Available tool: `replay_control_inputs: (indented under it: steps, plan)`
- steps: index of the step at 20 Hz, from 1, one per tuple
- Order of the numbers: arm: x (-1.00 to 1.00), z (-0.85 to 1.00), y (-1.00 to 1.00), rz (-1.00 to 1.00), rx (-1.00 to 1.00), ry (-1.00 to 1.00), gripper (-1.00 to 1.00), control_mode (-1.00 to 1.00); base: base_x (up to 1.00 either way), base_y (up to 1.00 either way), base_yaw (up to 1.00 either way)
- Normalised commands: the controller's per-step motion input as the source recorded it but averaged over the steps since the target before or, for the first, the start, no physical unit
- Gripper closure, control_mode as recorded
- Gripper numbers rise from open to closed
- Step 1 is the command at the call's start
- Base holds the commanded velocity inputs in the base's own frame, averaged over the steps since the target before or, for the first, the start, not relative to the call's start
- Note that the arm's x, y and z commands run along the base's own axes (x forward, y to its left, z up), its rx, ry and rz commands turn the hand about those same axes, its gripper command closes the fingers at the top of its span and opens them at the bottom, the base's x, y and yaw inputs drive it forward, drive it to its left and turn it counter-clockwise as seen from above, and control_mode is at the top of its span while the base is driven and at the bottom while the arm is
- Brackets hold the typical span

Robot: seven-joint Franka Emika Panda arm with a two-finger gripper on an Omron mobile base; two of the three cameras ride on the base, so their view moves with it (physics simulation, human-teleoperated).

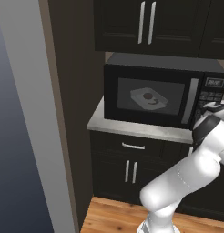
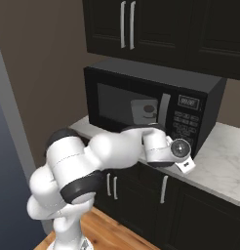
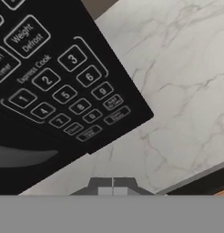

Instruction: Place the tupperware containing the shrimp and squash meal in the microwave. Close the microwave door and press the start button to reheat the meal.

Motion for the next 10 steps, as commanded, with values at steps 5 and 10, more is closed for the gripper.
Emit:
replay_control_inputs:
  steps: [5,10]
  plan:
    - [0.17,-0.13,-0.11,0.00,0.00,0.00,1.00,-1.00,0.00,0.00,0.00]
    - [0.18,-0.11,-0.13,0.00,0.00,0.00,1.00,-1.00,0.00,0.00,0.00]
